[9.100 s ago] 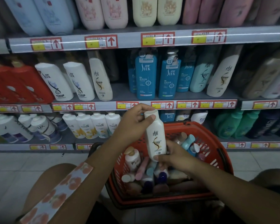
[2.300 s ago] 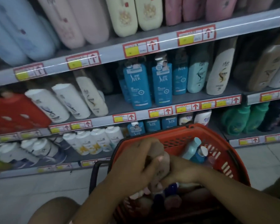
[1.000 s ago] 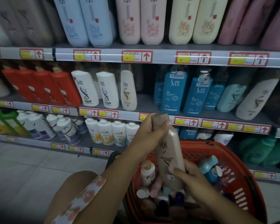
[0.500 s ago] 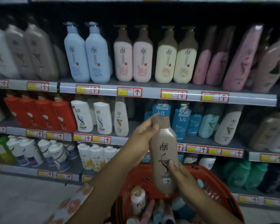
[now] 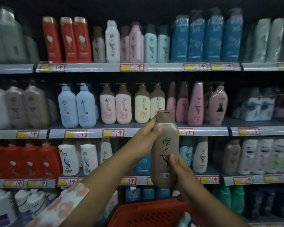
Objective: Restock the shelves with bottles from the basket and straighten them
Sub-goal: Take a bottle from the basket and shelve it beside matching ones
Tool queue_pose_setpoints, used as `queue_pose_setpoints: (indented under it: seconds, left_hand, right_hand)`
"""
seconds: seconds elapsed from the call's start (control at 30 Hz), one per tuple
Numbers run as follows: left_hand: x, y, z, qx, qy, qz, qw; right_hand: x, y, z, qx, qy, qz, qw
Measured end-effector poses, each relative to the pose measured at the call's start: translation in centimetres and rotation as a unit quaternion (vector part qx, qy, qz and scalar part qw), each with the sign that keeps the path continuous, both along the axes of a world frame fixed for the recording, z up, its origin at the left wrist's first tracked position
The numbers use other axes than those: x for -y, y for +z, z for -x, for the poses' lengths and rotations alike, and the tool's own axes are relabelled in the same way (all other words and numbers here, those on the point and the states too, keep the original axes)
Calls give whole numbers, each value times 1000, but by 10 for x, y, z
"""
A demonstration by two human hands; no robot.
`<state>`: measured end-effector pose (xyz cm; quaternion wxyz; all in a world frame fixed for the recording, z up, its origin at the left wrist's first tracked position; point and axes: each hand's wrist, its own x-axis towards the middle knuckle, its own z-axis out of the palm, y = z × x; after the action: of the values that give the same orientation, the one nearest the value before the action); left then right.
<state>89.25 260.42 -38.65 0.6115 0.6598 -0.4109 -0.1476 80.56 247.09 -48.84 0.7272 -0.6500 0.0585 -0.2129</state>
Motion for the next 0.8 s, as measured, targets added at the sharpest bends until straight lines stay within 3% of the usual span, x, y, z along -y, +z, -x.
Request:
queue_pose_setpoints:
  seconds: [0.23, 0.4, 0.8]
  left_hand:
    - [33, 14, 28, 50, -17, -2, 999]
    - [38, 11, 39, 76, -36, -8, 996]
    - [-33, 9, 9, 67, 50, 21, 996]
  right_hand:
    - [32, 27, 38, 26, -35, 73, 996]
    - [52, 24, 48, 45, -34, 67, 996]
    - [-10, 32, 4, 27, 37, 85, 995]
